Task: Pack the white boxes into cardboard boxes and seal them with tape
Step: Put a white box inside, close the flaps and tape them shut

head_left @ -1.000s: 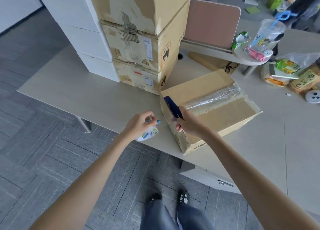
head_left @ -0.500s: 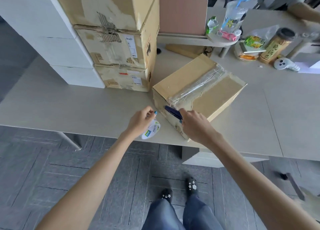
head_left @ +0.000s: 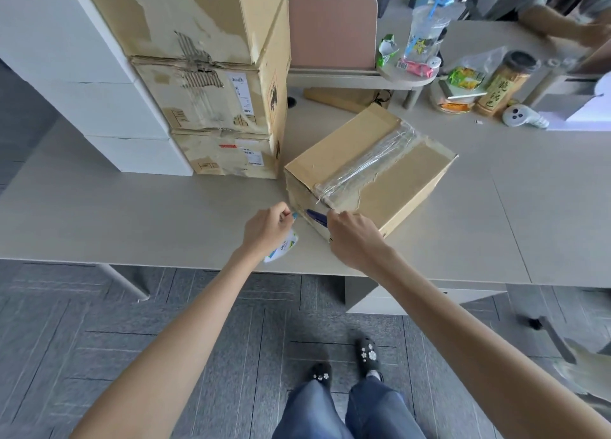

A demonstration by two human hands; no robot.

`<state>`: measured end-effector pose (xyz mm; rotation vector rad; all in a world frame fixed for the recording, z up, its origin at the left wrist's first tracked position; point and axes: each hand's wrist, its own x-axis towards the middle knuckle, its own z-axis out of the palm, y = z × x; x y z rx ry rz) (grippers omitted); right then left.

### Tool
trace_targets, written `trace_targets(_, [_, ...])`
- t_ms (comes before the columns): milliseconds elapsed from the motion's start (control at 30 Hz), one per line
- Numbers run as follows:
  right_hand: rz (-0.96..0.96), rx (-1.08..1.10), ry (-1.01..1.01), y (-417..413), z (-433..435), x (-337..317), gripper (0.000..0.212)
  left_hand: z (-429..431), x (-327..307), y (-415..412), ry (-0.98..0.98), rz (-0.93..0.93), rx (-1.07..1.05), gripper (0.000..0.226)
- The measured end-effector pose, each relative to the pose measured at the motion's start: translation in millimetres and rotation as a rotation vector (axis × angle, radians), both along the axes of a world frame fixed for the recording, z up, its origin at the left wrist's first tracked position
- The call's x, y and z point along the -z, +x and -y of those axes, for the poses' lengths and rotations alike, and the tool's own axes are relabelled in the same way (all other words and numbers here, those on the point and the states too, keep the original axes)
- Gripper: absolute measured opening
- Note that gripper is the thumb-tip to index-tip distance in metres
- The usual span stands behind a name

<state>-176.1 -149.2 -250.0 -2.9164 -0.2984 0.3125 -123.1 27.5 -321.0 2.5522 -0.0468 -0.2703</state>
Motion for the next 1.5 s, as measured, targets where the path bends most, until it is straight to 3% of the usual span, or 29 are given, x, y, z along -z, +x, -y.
trace_targets(167, [-0.031,0.019,0.024,-14,13,1,0.023,-9,3,-3,0.059,0.073,-0.062,0.015])
trace_targets(400, [-0.007,0.033,0.131,5,8,-2,0.02,-15,1,-16,-0.049,0.125,-0.077,0.015])
trace_targets(567, [-0.135,-0.045,0.306,30,-1,-3,0.015,-18,-9,-17,-0.111,0.187,-0.127,0.013])
trace_targets(700, [-0.077,-0.012,0.385,49,-5,-2,0.016,-29,-9,-22,-0.131,0.174,-0.151,0.013])
trace_targets(900, [-0.026,-0.007,0.303,67,-5,8,0.015,-24,-14,-26,-0.158,0.155,-0.165,0.015])
trace_targets(1100, [0.149,0.049,0.255,78,2,30,0.019,-26,-15,-28,-0.161,0.112,-0.181,0.016])
trace_targets(1233, [0.215,0.094,0.134,79,-4,47,0.054,-33,-10,-30,-0.152,0.087,-0.197,0.017])
trace_targets(1400, [0.393,0.006,-0.177,75,-7,66,0.074,-41,-12,-31,-0.148,0.082,-0.203,0.017])
trace_targets(1500, [0.398,-0.061,-0.315,71,-7,71,0.088,-43,-14,-30,-0.158,0.086,-0.194,0.017])
